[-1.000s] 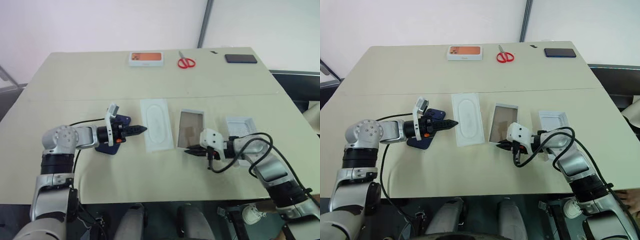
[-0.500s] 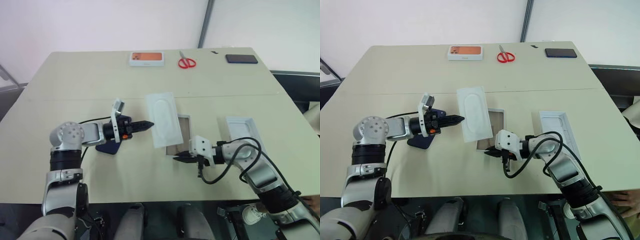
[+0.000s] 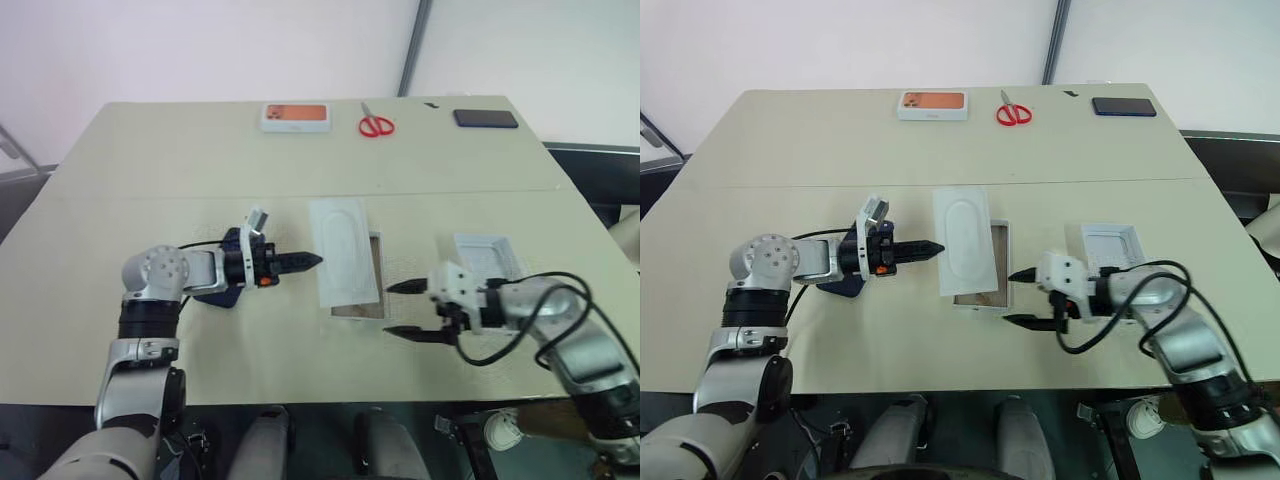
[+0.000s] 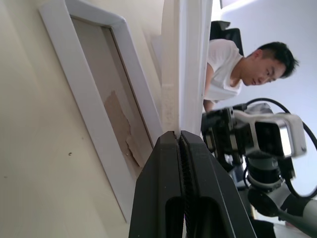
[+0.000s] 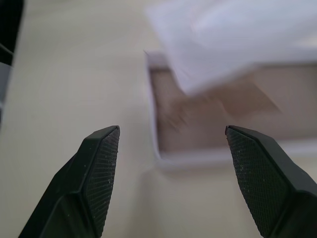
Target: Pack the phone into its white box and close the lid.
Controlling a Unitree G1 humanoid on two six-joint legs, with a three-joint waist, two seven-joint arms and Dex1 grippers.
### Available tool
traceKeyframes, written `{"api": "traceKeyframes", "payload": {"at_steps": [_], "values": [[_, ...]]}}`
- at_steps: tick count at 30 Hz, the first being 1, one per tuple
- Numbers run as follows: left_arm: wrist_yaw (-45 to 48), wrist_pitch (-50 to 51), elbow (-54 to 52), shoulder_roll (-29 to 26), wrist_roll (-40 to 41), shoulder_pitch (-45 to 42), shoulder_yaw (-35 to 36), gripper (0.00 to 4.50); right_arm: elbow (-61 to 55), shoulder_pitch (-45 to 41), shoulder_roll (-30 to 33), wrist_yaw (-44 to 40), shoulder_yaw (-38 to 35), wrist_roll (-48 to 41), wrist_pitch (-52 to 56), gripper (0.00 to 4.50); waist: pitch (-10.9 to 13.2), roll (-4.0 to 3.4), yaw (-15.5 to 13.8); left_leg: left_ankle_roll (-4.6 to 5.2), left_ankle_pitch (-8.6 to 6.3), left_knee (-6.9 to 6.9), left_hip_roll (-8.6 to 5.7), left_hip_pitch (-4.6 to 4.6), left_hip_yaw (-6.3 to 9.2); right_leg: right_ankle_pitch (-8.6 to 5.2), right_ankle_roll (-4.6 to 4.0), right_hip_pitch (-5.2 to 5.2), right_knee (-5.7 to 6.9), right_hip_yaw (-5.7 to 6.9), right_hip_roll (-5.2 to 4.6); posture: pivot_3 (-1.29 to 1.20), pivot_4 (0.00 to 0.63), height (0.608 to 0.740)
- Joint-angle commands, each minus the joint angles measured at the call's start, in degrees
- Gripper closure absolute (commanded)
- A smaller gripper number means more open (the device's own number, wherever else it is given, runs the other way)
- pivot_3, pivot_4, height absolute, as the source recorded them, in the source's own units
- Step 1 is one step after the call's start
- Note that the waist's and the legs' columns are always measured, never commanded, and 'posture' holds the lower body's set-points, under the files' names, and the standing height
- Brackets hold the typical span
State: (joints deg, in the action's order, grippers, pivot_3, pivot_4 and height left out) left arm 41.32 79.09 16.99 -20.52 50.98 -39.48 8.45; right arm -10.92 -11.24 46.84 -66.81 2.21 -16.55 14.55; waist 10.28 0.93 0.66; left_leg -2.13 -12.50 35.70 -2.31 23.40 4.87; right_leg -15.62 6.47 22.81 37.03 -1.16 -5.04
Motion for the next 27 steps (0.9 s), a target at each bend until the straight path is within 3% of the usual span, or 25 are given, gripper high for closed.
{"api": "traceKeyframes", "payload": {"at_steps": [1, 13, 16, 22, 27], "values": [[2.27, -1.98, 0.38, 1.08, -0.83, -2.29, -1.62, 4.5, 1.72, -1.02, 0.2, 1.58, -4.03, -0.81, -2.51, 0.97, 0.0, 0.0, 0.08, 0.0, 0.0, -0.01, -0.01, -0.01, -0.01, 0.0, 0.0, 0.01, 0.0, 0.0, 0.01, 0.0, 0.15, 0.74], [5.26, -4.01, 3.3, 1.85, -4.9, -3.11, -5.24, 4.5, 4.22, -2.96, -1.89, 5.9, -3.37, 1.36, -5.82, 0.97, 0.01, 0.01, 0.0, 0.0, 0.0, -0.01, 0.0, 0.0, 0.0, 0.0, 0.0, 0.03, 0.01, 0.0, 0.01, 0.0, 0.15, 0.74], [6.2, -3.95, 3.59, 1.95, -5.05, -3.32, -5.45, 3.6, 4.76, -3.44, -2.46, 6.61, -2.91, 2.06, -6.61, 0.92, 0.01, 0.01, 0.0, 0.0, 0.0, -0.01, -0.01, 0.0, 0.0, 0.0, 0.0, 0.02, 0.01, 0.0, 0.01, 0.0, 0.15, 0.74], [6.74, -6.16, 2.79, 1.94, -7.15, -3.66, -6.95, 0.69, 4.64, -4.7, -3.66, 7.03, -2.05, 2.58, -6.64, 0.92, 0.01, 0.01, 0.05, 0.0, 0.0, -0.01, -0.01, 0.0, 0.01, 0.0, 0.0, 0.03, 0.02, 0.0, 0.02, 0.0, 0.15, 0.74], [6.88, -6.81, 1.46, 1.15, -7.27, -4.33, -6.26, 0.69, 4.37, -6.65, -4.99, 7.93, -1.51, 2.0, -5.61, 0.92, 0.01, 0.01, 0.03, -0.01, 0.01, 0.0, -0.01, 0.0, 0.01, 0.0, 0.0, 0.01, 0.02, 0.0, 0.01, 0.0, 0.15, 0.74]]}}
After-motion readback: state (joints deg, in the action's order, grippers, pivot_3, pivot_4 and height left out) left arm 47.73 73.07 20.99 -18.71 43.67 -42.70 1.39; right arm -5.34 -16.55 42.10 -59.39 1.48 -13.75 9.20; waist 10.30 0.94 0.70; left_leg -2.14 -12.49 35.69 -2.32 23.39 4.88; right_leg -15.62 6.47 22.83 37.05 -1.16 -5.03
